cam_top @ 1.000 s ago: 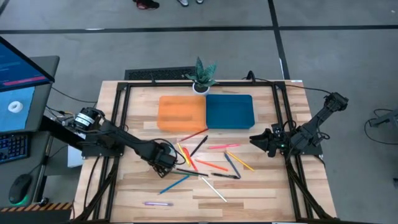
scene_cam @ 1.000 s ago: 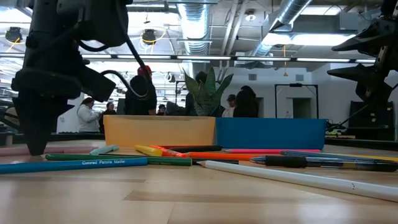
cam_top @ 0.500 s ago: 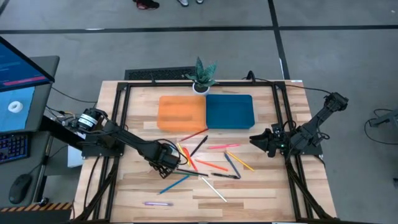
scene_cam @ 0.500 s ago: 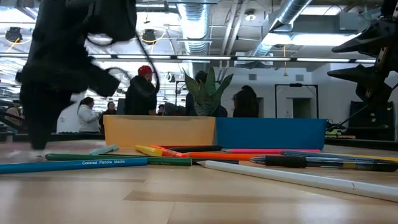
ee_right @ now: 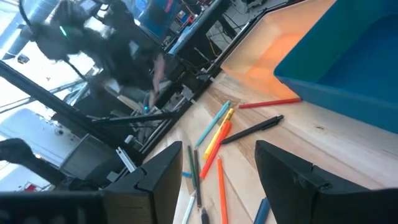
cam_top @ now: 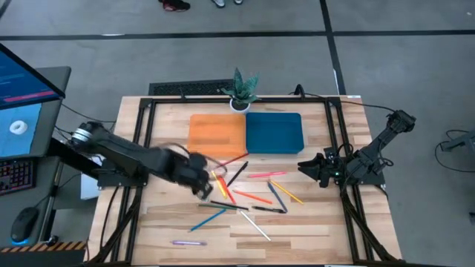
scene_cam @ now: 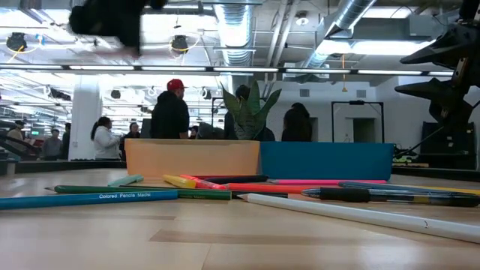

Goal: Sort pens & pencils
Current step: Put the light pink pen into the orange bin

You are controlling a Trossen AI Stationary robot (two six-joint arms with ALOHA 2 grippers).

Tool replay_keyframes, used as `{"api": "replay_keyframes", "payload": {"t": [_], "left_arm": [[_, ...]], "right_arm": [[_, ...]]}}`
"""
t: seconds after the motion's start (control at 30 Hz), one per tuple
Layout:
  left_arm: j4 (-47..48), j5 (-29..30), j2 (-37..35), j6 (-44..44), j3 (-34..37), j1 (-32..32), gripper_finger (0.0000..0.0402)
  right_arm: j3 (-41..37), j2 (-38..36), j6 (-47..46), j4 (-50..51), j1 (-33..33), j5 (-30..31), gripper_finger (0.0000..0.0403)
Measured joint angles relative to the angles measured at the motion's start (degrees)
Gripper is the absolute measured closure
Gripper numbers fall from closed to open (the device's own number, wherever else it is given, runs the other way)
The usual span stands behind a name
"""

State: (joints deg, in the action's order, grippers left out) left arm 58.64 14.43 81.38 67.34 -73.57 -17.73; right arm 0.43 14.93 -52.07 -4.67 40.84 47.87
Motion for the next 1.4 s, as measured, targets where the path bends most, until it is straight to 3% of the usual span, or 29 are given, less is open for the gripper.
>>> {"api": "replay_keyframes", "payload": {"t": [0.17,0.3,0.5,0.73,0.9,1.4], "left_arm": [[-11.4,11.2,-8.5,-8.4,-1.1,3.8,0.039],[-19.6,11.6,-12.9,-17.3,-1.1,8.1,0.039],[-19.6,6.5,-13.3,-29.0,-1.1,18.3,0.039],[-18.4,-3.5,-6.6,-43.5,-1.1,29.7,0.039],[-16.0,-6.5,0.4,-52.6,-1.1,35.2,0.0388],[-10.5,-5.6,23.3,-82.1,-1.1,41.1,0.038]], "right_arm": [[0.0,0.0,0.0,0.5,0.0,0.0,0.0179],[0.0,0.0,0.0,1.3,0.0,0.1,0.0179],[0.0,0.0,0.0,1.4,0.0,0.2,0.0179],[0.0,0.0,0.0,1.3,0.0,0.1,0.0179],[0.0,0.0,0.0,1.3,0.0,0.0,0.0179],[0.0,0.0,-0.5,1.3,0.0,0.0,0.0179]]}}
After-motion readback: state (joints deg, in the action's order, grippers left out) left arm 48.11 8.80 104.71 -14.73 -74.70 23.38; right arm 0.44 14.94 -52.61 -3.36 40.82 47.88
